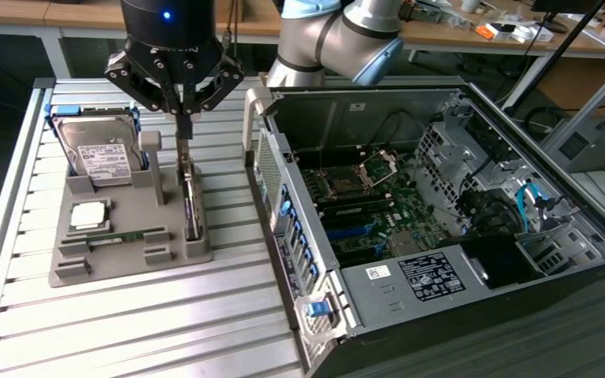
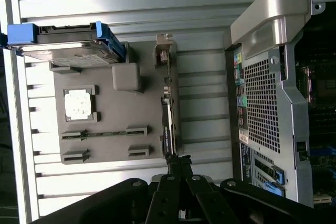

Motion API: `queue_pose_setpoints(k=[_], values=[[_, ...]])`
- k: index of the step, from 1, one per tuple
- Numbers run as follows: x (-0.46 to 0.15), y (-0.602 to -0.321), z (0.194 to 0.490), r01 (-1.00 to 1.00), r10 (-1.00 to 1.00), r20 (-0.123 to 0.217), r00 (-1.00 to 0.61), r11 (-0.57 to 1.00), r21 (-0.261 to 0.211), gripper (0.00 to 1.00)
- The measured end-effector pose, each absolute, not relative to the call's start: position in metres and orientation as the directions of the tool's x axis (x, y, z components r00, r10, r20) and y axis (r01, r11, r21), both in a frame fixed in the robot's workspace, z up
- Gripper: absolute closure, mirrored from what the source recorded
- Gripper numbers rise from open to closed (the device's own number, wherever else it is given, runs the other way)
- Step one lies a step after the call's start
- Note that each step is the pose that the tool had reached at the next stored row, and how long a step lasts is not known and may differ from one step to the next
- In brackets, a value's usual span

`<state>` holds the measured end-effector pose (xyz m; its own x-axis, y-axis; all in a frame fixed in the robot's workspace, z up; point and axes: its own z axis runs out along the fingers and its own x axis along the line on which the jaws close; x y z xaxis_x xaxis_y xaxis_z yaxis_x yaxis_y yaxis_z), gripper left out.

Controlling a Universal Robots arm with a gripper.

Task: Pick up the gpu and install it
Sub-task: 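Reach for the gpu, then pick up the gpu and move the gpu toward the slot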

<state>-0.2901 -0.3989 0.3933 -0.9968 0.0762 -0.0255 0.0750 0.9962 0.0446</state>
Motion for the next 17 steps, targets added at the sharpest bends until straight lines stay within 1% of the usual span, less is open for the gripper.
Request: queue_pose_setpoints(k=[10, 11, 12, 13, 15, 16, 17], values=[[-0.2901, -0.3989, 0.3933, 0.075, 0.076, -0.025, -0.997, 0.996, 0.045, 0.9], [-0.2901, -0.3989, 0.3933, 0.075, 0.076, -0.025, -0.997, 0.996, 0.045, 0.89], [-0.2901, -0.3989, 0.3933, 0.075, 0.076, -0.025, -0.997, 0.996, 0.045, 0.83], [-0.2901, -0.3989, 0.3933, 0.075, 0.076, -0.026, -0.997, 0.996, 0.045, 0.83], [-0.2901, -0.3989, 0.3933, 0.075, 0.076, -0.025, -0.997, 0.996, 0.045, 0.71], [-0.2901, -0.3989, 0.3933, 0.075, 0.076, -0.026, -0.997, 0.996, 0.045, 0.71], [-0.2901, -0.3989, 0.3933, 0.075, 0.076, -0.025, -0.997, 0.996, 0.045, 0.64]])
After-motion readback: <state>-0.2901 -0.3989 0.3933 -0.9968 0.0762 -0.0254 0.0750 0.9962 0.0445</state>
